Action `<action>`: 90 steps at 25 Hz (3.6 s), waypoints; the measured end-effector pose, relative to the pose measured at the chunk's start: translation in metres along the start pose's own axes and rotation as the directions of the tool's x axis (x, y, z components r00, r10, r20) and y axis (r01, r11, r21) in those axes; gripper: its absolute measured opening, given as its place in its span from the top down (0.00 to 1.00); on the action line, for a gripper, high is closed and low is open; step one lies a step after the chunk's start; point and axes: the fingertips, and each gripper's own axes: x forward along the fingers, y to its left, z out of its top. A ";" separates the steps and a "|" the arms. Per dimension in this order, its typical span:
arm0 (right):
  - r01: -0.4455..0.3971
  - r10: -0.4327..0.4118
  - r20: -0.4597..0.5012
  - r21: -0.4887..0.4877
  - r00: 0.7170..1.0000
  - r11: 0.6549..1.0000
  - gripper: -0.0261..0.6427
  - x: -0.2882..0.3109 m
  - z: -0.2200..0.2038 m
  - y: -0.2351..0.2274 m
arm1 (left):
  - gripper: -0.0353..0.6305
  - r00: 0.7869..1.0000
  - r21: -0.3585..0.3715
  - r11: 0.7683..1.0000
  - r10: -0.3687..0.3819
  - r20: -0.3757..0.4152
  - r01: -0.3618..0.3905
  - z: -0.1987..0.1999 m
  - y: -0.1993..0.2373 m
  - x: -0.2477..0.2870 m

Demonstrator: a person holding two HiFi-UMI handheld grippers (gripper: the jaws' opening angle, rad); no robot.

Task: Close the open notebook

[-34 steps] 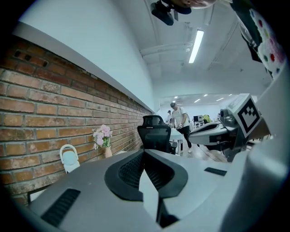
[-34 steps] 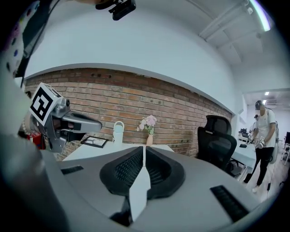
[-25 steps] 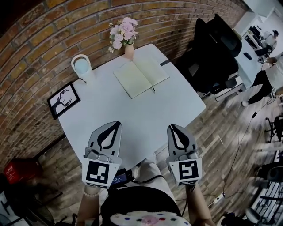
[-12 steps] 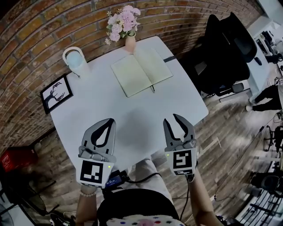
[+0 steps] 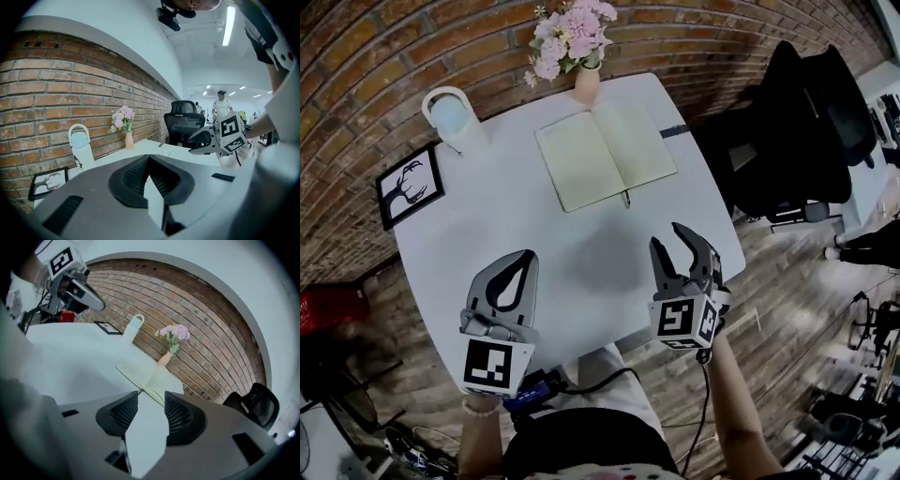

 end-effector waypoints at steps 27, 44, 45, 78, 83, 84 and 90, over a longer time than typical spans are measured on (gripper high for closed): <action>-0.069 0.041 -0.059 -0.622 0.997 0.780 0.62 0.136 -0.040 -0.021 | 0.92 0.985 -0.069 0.985 0.150 -0.086 -0.156 -0.030 0.018 0.038; -0.089 0.055 -0.071 -0.715 0.996 0.694 0.61 0.160 -0.042 -0.024 | 0.92 0.980 -0.092 0.980 0.166 -0.108 -0.176 -0.038 0.023 0.050; -0.082 0.050 -0.066 -0.718 0.997 0.692 0.61 0.161 -0.042 -0.025 | 0.92 0.980 -0.091 0.980 0.165 -0.109 -0.176 -0.039 0.023 0.051; -0.243 0.244 -0.035 0.021 0.969 0.970 0.63 0.167 -0.013 -0.041 | 0.92 0.976 -0.108 0.974 0.187 -0.115 -0.199 -0.042 0.029 0.054; -0.345 0.356 0.094 0.561 0.930 0.753 0.62 0.157 -0.005 -0.041 | 0.92 0.977 -0.111 0.975 0.183 -0.110 -0.195 -0.039 0.028 0.055; -0.343 0.351 0.104 0.582 0.930 0.737 0.62 0.157 -0.005 -0.042 | 0.92 0.977 -0.111 0.975 0.182 -0.108 -0.194 -0.039 0.028 0.055; -0.249 0.289 0.027 0.586 0.957 0.771 0.61 0.169 -0.032 -0.073 | 0.92 0.977 -0.112 0.974 0.185 -0.103 -0.196 -0.038 0.030 0.056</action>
